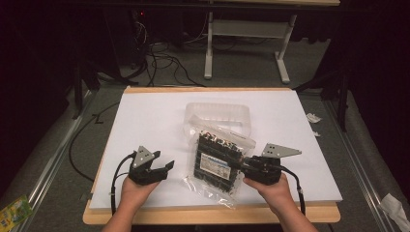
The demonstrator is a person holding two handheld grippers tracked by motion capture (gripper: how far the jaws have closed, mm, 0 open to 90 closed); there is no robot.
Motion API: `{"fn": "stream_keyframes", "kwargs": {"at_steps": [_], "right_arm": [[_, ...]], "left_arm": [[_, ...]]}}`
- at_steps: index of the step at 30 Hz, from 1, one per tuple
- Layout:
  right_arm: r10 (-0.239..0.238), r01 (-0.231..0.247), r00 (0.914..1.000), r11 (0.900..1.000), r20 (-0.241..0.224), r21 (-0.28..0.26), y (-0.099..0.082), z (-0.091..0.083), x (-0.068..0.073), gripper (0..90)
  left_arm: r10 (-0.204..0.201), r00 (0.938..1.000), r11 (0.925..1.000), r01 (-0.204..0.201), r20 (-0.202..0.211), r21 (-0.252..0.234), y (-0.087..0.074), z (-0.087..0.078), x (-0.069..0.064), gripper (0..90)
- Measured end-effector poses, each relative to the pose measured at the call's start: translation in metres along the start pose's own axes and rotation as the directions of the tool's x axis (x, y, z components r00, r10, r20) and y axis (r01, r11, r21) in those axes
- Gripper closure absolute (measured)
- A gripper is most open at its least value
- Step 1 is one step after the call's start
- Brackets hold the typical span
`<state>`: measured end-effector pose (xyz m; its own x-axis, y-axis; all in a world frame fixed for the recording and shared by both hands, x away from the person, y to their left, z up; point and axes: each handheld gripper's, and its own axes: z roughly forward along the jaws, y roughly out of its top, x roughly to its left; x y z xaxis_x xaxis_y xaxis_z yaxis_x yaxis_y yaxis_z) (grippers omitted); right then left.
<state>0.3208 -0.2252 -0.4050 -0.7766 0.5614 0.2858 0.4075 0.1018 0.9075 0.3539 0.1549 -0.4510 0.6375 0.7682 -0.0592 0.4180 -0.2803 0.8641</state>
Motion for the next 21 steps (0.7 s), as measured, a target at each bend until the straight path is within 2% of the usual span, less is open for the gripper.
{"fn": "stream_keyframes", "kwargs": {"at_steps": [5, 10, 14, 15, 16, 17, 21], "right_arm": [[-0.023, 0.022, 0.9995, 0.9992, -0.023, -0.032, 0.008, -0.006, 0.008, 76.4], [-0.048, 0.047, 0.9987, 0.9966, -0.017, -0.068, 0.015, -0.013, 0.012, 76.5], [-0.056, 0.056, 0.9984, 0.9924, 0.009, -0.109, 0.022, -0.024, 0.013, 76.4], [-0.065, 0.068, 0.9974, 0.9897, 0.031, -0.125, 0.024, -0.029, 0.012, 76.4], [-0.065, 0.068, 0.9974, 0.9897, 0.031, -0.125, 0.024, -0.029, 0.012, 76.4], [-0.073, 0.080, 0.9956, 0.9871, 0.059, -0.139, 0.026, -0.035, 0.010, 76.4], [-0.072, 0.085, 0.9933, 0.9849, 0.091, -0.151, 0.028, -0.042, 0.006, 76.4]], "left_arm": [[0.025, 0.9997, 0.9996, -0.025, 0.003, 0.014, -0.001, 0.003, -0.004, 33.2], [0.016, 0.9998, 0.9998, -0.016, 0.010, 0.012, -0.001, 0.003, -0.004, 33.1], [0.021, 0.9998, 0.9997, -0.021, 0.006, 0.013, -0.002, 0.003, -0.004, 32.9], [0.020, 0.9998, 0.9997, -0.020, 0.009, 0.014, -0.002, 0.003, -0.004, 32.9], [0.020, 0.9998, 0.9997, -0.020, 0.009, 0.014, -0.002, 0.003, -0.004, 32.9], [0.019, 0.9998, 0.9998, -0.019, 0.009, 0.011, -0.002, 0.003, -0.004, 32.8], [0.026, 0.9996, 0.9995, -0.026, 0.012, 0.017, -0.002, 0.004, -0.004, 32.7]]}}
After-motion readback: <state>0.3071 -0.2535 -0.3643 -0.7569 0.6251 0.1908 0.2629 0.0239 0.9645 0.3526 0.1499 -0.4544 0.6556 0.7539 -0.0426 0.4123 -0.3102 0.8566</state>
